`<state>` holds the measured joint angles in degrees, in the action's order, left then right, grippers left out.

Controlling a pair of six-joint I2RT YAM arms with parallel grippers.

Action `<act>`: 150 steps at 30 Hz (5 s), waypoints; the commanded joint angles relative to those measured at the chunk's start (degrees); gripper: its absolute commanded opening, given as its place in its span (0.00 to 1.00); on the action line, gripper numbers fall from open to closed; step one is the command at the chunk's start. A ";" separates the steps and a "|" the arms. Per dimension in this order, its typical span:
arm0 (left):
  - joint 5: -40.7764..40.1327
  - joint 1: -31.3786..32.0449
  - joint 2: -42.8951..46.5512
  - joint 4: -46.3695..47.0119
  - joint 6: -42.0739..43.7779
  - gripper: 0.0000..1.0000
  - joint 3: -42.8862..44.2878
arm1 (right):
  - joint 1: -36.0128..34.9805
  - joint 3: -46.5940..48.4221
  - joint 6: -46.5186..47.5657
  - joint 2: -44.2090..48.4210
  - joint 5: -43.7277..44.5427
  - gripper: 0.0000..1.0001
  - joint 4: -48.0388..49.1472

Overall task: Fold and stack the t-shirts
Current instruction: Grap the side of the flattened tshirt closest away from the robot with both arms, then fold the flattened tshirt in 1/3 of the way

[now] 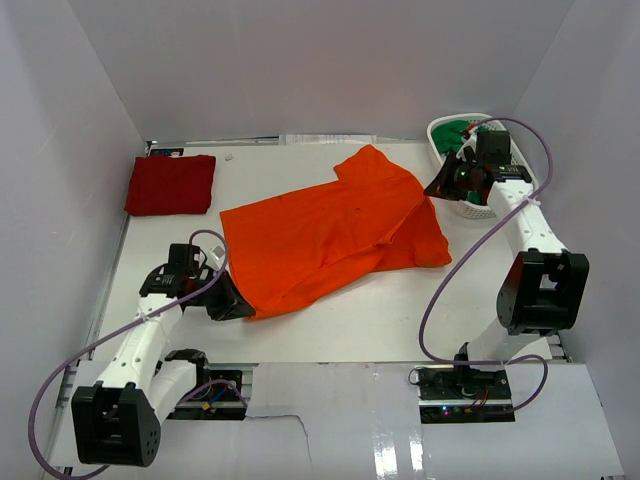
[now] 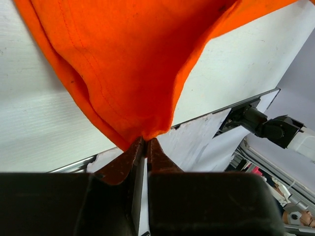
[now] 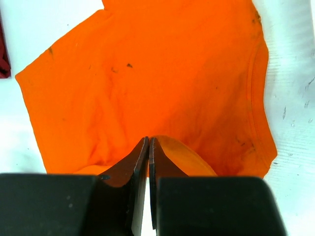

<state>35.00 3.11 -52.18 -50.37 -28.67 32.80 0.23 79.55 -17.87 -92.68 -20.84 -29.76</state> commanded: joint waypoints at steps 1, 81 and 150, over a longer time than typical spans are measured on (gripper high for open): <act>-1.34 -0.13 -0.64 -0.26 1.77 0.16 2.71 | 0.03 3.50 -0.41 -0.65 0.80 0.08 0.93; -28.76 -1.18 -32.09 6.42 5.90 0.02 25.47 | -6.73 42.26 2.58 -34.93 -7.28 0.17 -11.72; -33.50 10.16 -48.19 5.37 8.10 0.57 26.79 | -5.94 -0.54 6.97 -14.64 43.78 0.59 -18.23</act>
<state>9.19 13.74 -99.07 -44.07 -22.98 60.34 -6.02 77.34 -10.33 -110.85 19.84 -46.13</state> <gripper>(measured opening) 0.566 0.540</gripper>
